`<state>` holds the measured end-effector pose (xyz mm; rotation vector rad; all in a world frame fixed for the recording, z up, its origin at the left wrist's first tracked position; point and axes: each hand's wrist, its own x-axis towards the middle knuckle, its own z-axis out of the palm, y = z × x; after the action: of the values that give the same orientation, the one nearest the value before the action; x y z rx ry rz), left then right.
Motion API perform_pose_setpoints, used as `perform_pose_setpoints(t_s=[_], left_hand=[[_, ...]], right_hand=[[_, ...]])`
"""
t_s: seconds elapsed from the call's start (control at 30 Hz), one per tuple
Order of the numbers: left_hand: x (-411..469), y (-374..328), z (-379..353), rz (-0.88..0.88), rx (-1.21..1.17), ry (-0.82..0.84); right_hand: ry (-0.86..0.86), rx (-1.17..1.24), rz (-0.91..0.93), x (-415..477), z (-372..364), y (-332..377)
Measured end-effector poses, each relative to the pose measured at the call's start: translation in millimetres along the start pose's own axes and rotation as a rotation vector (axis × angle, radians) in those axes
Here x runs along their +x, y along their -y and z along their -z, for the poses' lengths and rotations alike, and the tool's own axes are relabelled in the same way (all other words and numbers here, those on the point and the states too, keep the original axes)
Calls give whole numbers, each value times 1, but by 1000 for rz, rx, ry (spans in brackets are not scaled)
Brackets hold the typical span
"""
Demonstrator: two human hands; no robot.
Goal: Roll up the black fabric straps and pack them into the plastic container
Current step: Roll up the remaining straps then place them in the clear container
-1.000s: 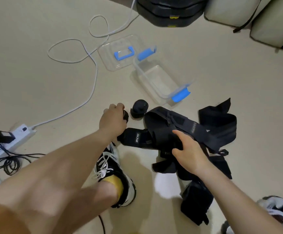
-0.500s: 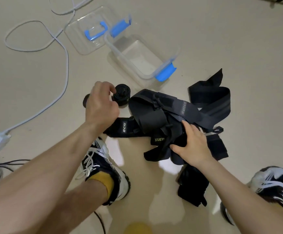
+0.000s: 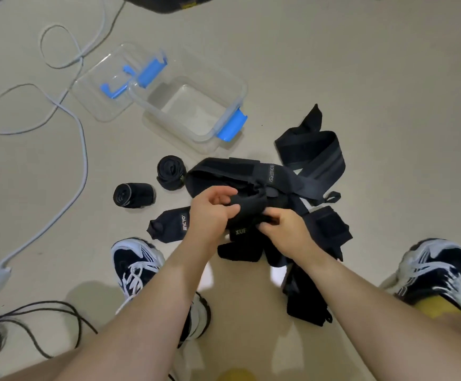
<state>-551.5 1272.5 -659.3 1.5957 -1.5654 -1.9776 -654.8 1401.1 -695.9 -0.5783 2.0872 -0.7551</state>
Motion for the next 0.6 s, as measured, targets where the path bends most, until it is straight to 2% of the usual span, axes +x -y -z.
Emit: perform_pose_setpoints(t_s=[0.13,0.23,0.3,0.43,0.5,0.6], left_hand=[[-16,-45,-3,-98,-93,113],[-29,-83,6,-161,-256,247],[-36,-99,13,-214,-281,303],[-51,-119,11,-317,-166,247],[-62,-130,5,-393,-56,273],[-85,-150,-1,-414,220,425]], right_hand=[[-215,299,-71,-12,34,0],[-340,704,-322,-23,77,-8],[-369,875,-419,-40,103,-8],[-329,1125,-358,-70,142,-7],[-289,1108,-289,-83,155,-1],[-281,1021,-87,-105,173,22]])
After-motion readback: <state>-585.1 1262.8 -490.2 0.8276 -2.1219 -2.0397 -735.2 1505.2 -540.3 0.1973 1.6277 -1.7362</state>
